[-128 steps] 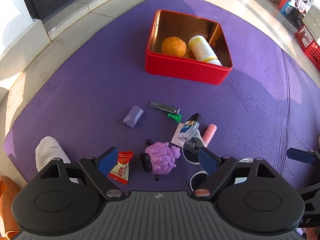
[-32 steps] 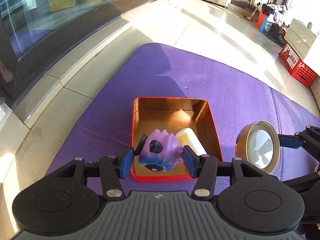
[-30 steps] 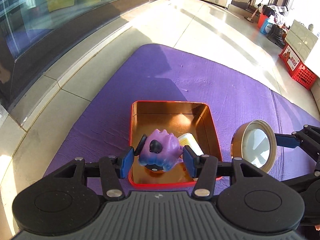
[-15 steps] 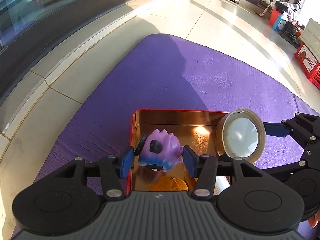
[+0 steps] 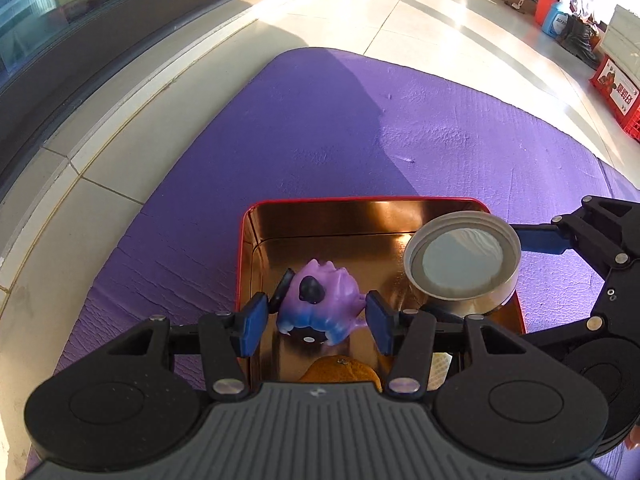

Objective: Organize rigid objects
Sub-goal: 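Lower the purple toy and jar lid into the red tin and release both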

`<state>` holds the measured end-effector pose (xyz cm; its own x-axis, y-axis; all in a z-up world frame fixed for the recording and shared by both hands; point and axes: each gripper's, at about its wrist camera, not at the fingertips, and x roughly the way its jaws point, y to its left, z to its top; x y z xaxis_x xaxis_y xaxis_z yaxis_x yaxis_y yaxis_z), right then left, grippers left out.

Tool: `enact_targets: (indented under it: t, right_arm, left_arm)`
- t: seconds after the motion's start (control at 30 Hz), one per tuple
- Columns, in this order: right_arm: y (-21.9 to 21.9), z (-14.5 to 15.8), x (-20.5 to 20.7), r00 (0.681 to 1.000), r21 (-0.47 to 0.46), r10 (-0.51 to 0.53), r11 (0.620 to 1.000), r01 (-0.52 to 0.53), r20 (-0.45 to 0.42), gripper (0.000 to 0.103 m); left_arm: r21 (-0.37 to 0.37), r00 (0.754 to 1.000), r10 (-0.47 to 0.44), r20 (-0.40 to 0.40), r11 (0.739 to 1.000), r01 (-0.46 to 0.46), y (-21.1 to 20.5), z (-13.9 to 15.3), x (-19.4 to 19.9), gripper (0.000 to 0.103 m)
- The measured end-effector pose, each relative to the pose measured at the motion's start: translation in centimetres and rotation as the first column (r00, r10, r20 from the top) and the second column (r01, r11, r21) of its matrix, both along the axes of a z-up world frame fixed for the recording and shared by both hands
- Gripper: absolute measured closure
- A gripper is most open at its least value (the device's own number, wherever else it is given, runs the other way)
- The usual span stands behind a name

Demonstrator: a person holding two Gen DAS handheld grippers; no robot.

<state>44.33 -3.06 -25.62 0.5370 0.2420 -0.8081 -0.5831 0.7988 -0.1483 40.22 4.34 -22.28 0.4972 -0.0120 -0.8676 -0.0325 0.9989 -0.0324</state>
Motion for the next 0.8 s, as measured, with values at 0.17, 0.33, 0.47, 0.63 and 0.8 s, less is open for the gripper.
enact_targets:
  t: [0.17,0.33,0.47,0.63,0.8]
  right_arm:
    - [0.1,0.0,-0.3,1.000,-0.003,0.015,1.000,-0.015,0.008,0.029]
    - [-0.3,0.0,-0.3,1.000,0.010,0.009,1.000,-0.009,-0.006,0.028]
    - [-0.6,0.1,-0.6,1.000,0.019,0.002,1.000,-0.002,-0.019,0.028]
    - [-1.0,0.4,-1.6,1.000,0.036,-0.009,0.999,0.010,-0.025,0.028]
    - [-1.6,1.4,-2.6,0.999,0.059,-0.022,0.998,0.024,-0.027,0.028]
  left_arm:
    - [-0.031,0.998,0.043,-0.054,0.998,-0.045,0.7,-1.0,0.4,0.050]
    - [-0.060,0.996,0.038,-0.079,0.997,-0.042,0.8,-1.5,0.6,0.050]
    - [-0.090,0.996,0.037,-0.080,0.995,-0.044,0.9,-1.5,0.3,0.050]
    - [-0.106,0.998,0.024,-0.052,0.994,-0.030,0.4,-0.6,-0.4,0.039]
    - [-0.101,1.000,0.007,-0.018,0.995,-0.009,-0.1,1.1,-1.5,0.039]
